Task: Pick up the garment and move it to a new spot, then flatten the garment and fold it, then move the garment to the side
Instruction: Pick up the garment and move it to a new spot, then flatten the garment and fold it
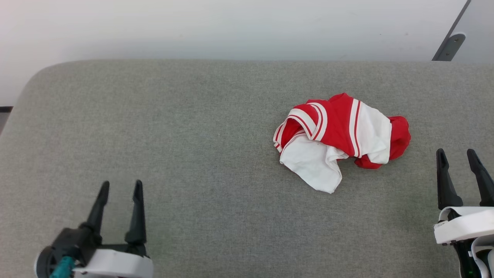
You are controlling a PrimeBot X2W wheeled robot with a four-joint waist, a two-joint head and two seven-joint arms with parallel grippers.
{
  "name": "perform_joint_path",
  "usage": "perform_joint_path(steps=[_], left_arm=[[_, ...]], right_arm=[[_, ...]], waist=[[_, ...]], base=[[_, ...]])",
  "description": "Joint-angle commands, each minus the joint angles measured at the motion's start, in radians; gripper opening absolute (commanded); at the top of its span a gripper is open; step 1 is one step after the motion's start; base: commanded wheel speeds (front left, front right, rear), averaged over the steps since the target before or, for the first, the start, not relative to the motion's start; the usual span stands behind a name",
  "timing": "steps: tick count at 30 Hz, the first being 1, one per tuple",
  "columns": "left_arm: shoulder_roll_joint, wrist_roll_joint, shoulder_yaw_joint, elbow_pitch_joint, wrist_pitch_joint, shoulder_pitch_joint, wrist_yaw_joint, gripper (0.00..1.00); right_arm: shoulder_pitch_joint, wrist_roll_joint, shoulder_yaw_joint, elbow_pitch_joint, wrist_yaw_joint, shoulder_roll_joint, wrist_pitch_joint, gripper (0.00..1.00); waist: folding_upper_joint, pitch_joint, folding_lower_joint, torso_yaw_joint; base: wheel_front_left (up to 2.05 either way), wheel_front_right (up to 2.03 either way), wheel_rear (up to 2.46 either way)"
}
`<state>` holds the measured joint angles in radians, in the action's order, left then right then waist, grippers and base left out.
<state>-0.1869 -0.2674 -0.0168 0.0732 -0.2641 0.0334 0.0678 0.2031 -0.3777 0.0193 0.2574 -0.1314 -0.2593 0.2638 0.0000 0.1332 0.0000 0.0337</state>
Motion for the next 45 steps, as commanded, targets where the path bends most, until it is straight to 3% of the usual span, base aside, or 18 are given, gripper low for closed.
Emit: perform_joint_path(steps=[1,19,22,28,30,32,34,39,45], left_arm=[[0.016,0.024,-0.008,0.007,0.000,-0.016,0.014,1.00],[0.082,0.078,-0.073,0.027,0.000,-0.023,0.061,1.00],[0.059,0.065,-0.045,0.005,0.000,0.024,0.064,1.00],[-0.062,-0.009,0.108,0.009,0.007,0.170,0.063,1.00],[-0.106,-0.102,0.191,0.049,0.111,0.250,0.063,1.00],[-0.167,-0.180,0.295,0.095,0.291,0.341,0.063,1.00],[-0.189,-0.291,0.357,0.140,0.467,0.415,0.062,1.00],[-0.201,-0.567,0.450,0.193,0.841,0.530,0.063,1.00],[-0.147,-0.702,0.450,0.288,1.028,0.601,0.030,1.00]], right_arm=[[-0.010,0.000,0.000,-0.002,0.001,0.000,0.001,1.00],[-0.011,0.006,-0.016,0.004,0.001,0.024,0.001,1.00],[-0.001,0.003,-0.012,0.001,0.001,0.035,0.001,1.00],[0.016,0.004,-0.012,0.000,0.001,0.054,0.001,1.00],[0.024,0.004,-0.015,-0.001,0.001,0.061,0.001,1.00],[0.031,0.004,-0.018,-0.001,0.001,0.066,0.001,1.00],[0.039,0.003,-0.024,-0.002,0.001,0.074,0.001,1.00],[0.063,0.000,-0.026,-0.010,0.001,0.103,0.001,1.00],[0.092,-0.011,-0.022,-0.013,0.001,0.134,0.001,1.00]], waist=[[0.0000,-0.001,0.0000,0.002],[0.0000,-0.001,0.0000,-0.004],[0.0000,0.009,0.0000,-0.010],[0.0000,0.022,0.0000,-0.021],[0.0000,0.026,0.0000,-0.029],[0.0000,0.029,0.0000,-0.038],[0.0000,0.038,0.0000,-0.055],[0.0000,0.069,0.0000,-0.111],[0.0000,0.130,0.0000,-0.196]], base=[[0.00,0.00,0.00],[0.00,0.00,0.00],[0.00,0.00,0.00],[0.00,0.00,0.00],[0.00,0.00,0.00],[0.00,0.00,0.00],[0.00,0.00,0.00],[0.00,0.00,0.00],[0.00,0.00,0.00]])
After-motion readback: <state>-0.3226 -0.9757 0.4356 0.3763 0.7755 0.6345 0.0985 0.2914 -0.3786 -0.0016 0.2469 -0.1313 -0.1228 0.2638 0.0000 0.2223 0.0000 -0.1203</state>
